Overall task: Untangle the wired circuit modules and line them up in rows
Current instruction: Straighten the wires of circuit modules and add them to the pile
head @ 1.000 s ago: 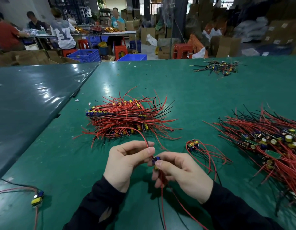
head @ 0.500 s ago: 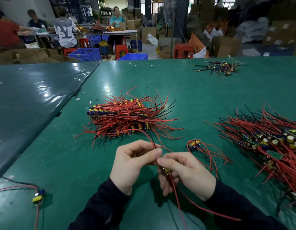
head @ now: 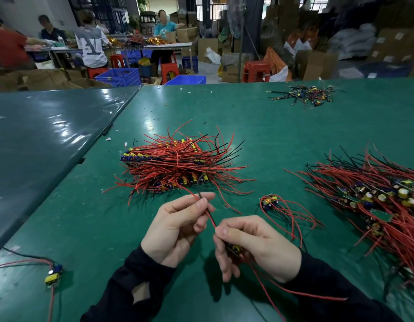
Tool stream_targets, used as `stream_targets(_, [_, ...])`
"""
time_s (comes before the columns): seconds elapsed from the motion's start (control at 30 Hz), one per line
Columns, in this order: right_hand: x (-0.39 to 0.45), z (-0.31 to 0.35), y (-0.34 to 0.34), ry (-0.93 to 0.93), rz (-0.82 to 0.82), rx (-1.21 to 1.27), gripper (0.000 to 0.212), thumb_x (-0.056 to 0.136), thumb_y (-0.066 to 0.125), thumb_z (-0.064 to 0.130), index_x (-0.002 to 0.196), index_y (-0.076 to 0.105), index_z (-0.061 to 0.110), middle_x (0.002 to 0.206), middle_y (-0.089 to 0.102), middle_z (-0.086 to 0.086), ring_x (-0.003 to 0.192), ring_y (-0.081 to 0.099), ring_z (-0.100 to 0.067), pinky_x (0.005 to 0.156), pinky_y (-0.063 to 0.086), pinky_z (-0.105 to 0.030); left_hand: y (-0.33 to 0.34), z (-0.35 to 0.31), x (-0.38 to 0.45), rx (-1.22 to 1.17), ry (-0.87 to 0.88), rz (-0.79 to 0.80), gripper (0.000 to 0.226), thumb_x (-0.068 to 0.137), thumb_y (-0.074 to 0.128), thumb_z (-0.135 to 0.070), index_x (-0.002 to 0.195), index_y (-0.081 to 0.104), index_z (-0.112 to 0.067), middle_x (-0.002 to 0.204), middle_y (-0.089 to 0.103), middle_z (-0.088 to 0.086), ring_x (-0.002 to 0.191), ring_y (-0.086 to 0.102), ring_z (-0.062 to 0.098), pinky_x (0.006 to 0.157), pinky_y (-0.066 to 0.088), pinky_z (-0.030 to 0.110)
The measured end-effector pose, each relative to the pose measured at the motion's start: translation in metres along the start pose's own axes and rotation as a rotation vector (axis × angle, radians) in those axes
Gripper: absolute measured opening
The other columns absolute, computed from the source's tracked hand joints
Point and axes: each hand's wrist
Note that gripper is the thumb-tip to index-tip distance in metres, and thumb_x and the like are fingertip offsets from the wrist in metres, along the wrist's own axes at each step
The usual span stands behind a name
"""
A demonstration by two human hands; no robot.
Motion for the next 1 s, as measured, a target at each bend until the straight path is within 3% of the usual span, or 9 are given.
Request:
stream_targets(0.13, [-0.001,0.002,0.001,0.038,0.005,-0.043,0.028,0.093,0.046,0.017,0.067,0.053,0.011,0.051,0.058,0.0,0.04,0.056,-0.009,0.042,0.039,-0.016,0.0,-0.001,0.0,-0.008,-0.003,-0.057,0.014,0.054,0.068,-0.012,0.065,0.076,-0.006,0.054,0.062,0.004,0.039,0.048,0.003,0.039,0.038,0.009])
stream_targets(0.27, [0.001,0.001,-0.002,0.064,-0.141,-0.18,0.039,0.096,0.043,0.004,0.058,0.051,0.009,0.043,0.053,-0.002,0.033,0.048,-0.011,0.039,0.038,-0.017,0.002,0.004,0.002,0.071,0.037,-0.125,0.011,0.059,0.064,-0.004,0.062,0.075,-0.006,0.055,0.064,0.006,0.041,0.053,0.005,0.041,0.042,0.01])
stream_targets(0.47, [0.003,-0.006,-0.003,0.056,-0.221,-0.173,0.04,0.096,0.045,0.011,0.056,0.05,0.009,0.041,0.053,-0.006,0.031,0.047,-0.015,0.038,0.038,-0.019,-0.001,0.001,0.004,0.07,-0.05,-0.104,0.015,0.061,0.064,-0.006,0.067,0.077,-0.011,0.058,0.065,0.004,0.045,0.059,0.004,0.044,0.047,0.01])
stream_targets(0.6, [0.002,-0.008,0.0,-0.004,-0.154,-0.123,0.021,0.089,0.05,0.031,0.083,0.053,0.012,0.045,0.058,-0.005,0.034,0.053,-0.015,0.038,0.035,-0.02,-0.003,-0.003,0.002,0.043,-0.095,-0.056,0.017,0.061,0.065,-0.008,0.071,0.078,-0.014,0.058,0.065,0.002,0.045,0.058,0.004,0.042,0.046,0.01])
stream_targets(0.67, [0.002,-0.007,0.0,-0.028,-0.1,-0.104,0.019,0.094,0.05,0.031,0.083,0.053,0.016,0.045,0.058,-0.003,0.035,0.054,-0.013,0.039,0.033,-0.02,-0.005,-0.006,0.002,0.0,-0.112,-0.025,0.014,0.058,0.073,-0.012,0.071,0.078,-0.014,0.059,0.064,0.002,0.044,0.056,0.003,0.041,0.045,0.01])
stream_targets(0.73, [0.001,-0.006,-0.001,-0.043,-0.055,-0.04,0.019,0.094,0.047,0.027,0.078,0.055,0.018,0.045,0.057,-0.003,0.035,0.054,-0.012,0.039,0.031,-0.021,-0.006,-0.008,0.001,-0.093,-0.108,0.012,0.035,0.039,0.092,-0.018,0.07,0.077,-0.01,0.06,0.064,0.003,0.044,0.055,0.004,0.04,0.044,0.01])
stream_targets(0.8, [0.0,-0.004,-0.002,-0.046,-0.01,0.041,0.02,0.092,0.046,0.024,0.076,0.057,0.019,0.044,0.056,-0.003,0.033,0.052,-0.012,0.038,0.031,-0.022,-0.008,-0.009,-0.001,-0.199,-0.103,0.041,0.051,0.021,0.097,-0.017,0.066,0.075,-0.008,0.061,0.063,0.004,0.044,0.054,0.005,0.04,0.044,0.009])
stream_targets(1.0, [-0.002,-0.002,-0.003,-0.001,0.117,0.135,0.021,0.094,0.042,0.018,0.078,0.056,0.016,0.044,0.056,-0.001,0.034,0.053,-0.01,0.037,0.035,-0.02,-0.008,-0.011,-0.005,-0.297,-0.083,0.097,0.049,0.02,0.098,-0.015,0.061,0.071,-0.008,0.058,0.059,0.004,0.04,0.05,0.005,0.035,0.041,0.009])
Point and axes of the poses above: each hand's wrist, its own x-axis towards the middle knuckle, its own y-axis out of the palm, z = x × y
